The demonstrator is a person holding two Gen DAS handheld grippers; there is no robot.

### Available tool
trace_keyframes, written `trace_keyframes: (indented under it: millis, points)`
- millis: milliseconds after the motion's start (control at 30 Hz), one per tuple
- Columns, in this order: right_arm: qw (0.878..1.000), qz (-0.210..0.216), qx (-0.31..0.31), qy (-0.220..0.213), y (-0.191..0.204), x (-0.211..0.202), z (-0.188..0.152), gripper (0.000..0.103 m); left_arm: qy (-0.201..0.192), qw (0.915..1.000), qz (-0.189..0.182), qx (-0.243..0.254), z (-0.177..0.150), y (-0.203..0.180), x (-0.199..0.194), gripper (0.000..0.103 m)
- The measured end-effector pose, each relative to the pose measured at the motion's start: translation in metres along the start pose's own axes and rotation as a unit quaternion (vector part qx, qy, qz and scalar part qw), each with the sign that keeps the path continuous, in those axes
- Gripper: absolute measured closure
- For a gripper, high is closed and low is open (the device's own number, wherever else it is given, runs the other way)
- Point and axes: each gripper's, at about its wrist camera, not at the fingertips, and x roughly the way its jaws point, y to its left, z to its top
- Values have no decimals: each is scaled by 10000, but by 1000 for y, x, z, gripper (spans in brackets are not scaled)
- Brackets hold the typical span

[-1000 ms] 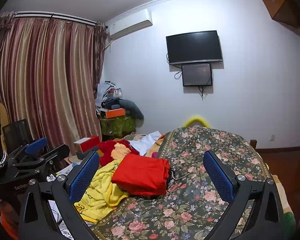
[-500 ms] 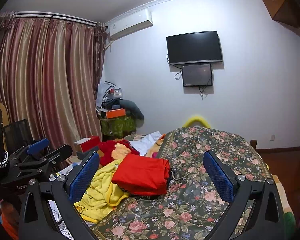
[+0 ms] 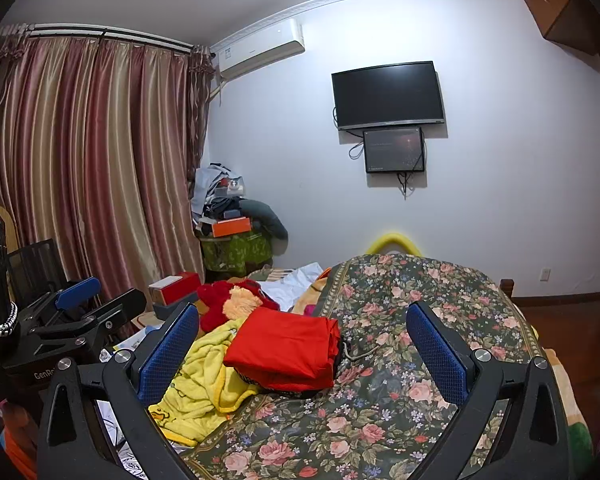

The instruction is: Fold large clothes

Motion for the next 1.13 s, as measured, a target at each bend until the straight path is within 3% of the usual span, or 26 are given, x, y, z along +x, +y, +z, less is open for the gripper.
trace_keyframes:
  millis: [1133]
  points:
    - [9999, -61, 62, 121, 0, 13, -10, 0, 129, 9995, -248, -127, -3, 1, 9, 0]
